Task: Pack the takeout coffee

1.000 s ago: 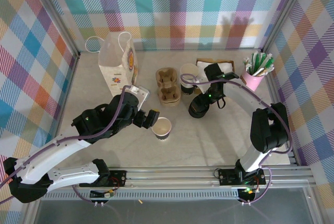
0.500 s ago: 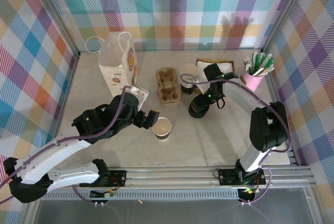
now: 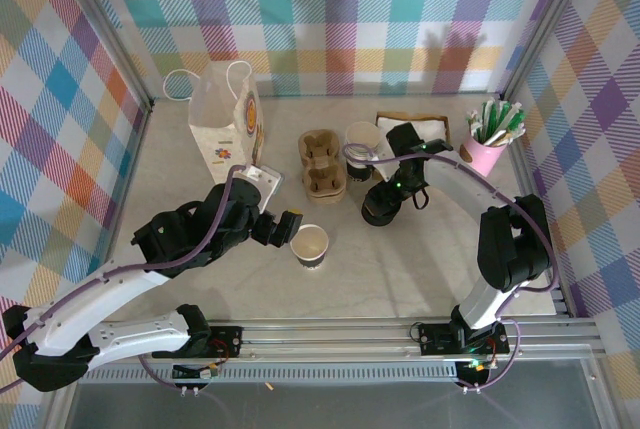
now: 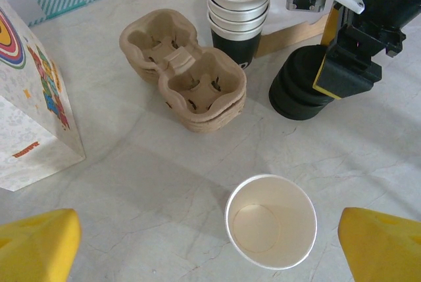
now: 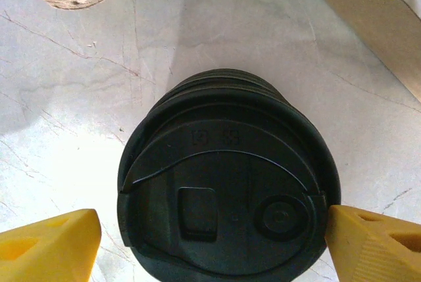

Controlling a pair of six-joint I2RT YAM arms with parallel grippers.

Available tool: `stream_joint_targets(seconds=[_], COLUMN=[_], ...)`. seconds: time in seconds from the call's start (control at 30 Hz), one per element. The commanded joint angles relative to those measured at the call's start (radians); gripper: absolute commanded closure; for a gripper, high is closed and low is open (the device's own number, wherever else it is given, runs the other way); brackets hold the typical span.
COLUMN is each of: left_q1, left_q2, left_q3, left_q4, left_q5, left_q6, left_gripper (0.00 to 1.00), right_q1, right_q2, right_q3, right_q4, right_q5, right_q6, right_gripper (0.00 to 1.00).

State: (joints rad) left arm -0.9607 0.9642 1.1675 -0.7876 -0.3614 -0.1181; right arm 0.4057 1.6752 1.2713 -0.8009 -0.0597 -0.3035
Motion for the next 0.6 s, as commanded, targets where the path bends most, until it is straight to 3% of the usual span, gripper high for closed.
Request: stream_joint_targets(seconds=[0.0,0.57], left_q1=[-0.009,-0.009], left_q2=[-0.021,-0.053], left_q3=[-0.011,-0.015], left_q4=[-0.011,-0.025], left_q5=[-0.023,-0.040], left_q6=[0.002,0.021], left_gripper=[0.00,0.00], right_q1=[0.009,0.015], right_q2=[0.024,0.043], right_q3=[0.014,0.040], right_q4=[-0.007,-0.019], right_q5=[0.015,0.029], right_q6=[0.008,0.021], right_gripper=[0.12,0.19])
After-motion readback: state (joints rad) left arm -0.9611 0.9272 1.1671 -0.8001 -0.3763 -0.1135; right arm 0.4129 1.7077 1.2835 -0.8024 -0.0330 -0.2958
